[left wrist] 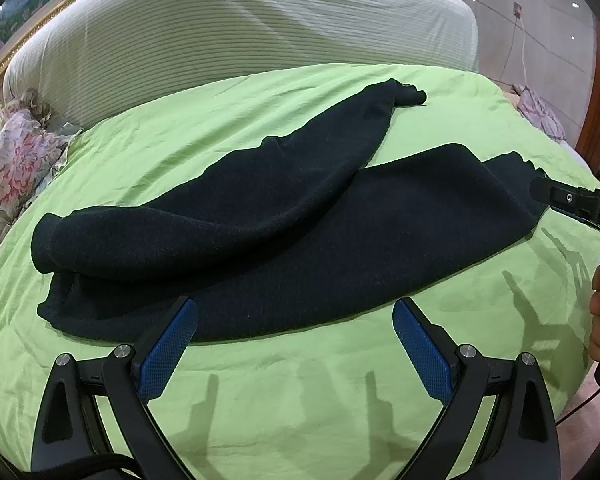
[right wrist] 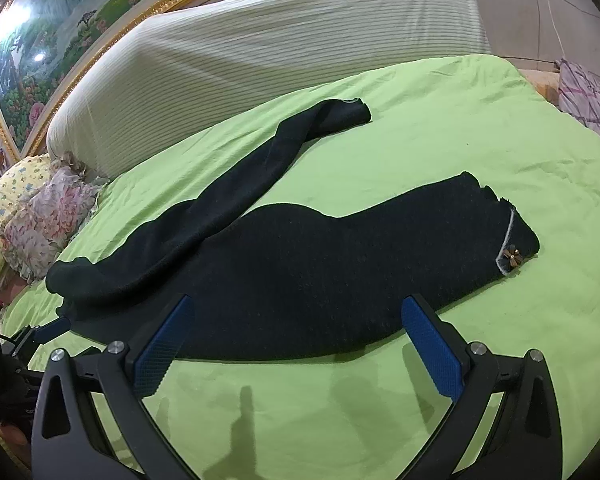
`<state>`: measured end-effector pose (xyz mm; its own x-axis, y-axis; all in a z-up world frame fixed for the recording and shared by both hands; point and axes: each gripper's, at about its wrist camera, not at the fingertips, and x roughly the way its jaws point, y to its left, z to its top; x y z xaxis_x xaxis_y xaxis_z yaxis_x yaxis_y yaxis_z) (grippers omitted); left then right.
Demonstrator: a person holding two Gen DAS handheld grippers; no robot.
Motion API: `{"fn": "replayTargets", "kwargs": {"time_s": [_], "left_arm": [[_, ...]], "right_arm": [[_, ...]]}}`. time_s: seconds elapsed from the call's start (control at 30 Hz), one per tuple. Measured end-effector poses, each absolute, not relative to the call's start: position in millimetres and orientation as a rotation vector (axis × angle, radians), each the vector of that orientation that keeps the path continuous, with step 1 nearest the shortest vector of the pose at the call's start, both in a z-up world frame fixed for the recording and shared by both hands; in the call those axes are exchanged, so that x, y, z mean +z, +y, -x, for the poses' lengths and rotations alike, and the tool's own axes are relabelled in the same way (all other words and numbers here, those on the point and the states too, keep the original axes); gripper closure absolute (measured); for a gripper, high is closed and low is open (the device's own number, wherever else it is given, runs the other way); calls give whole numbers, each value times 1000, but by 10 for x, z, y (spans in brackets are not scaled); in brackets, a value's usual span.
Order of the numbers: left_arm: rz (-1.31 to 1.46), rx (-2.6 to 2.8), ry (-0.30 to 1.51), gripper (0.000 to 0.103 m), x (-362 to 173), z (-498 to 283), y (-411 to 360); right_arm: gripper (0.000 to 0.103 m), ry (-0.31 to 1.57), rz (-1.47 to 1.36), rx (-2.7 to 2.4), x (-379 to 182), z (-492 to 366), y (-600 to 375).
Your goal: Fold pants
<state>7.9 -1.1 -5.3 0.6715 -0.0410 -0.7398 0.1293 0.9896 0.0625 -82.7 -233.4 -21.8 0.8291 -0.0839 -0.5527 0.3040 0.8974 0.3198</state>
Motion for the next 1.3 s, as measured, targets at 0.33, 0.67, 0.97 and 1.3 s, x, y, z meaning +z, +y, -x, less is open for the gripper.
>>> {"fn": "replayTargets", "kwargs": {"time_s": [0.33,0.67,0.97,1.3], "left_arm": [[-107,-96,831,5,-57,-81,-11],[-93,-101,840,5,-67,-105,12],[-86,-102,844,5,-83,-112,12],[-80,-110,853,5,-98,-129,5]], "right_arm": [[0,567,-410,-212,-212,810,-2332],[0,573,-408,-208,-241,793,-2318],[0,576,-403,-208,-235,782,-2297],[0,578,-402,-205,-211,765,-2285]]}}
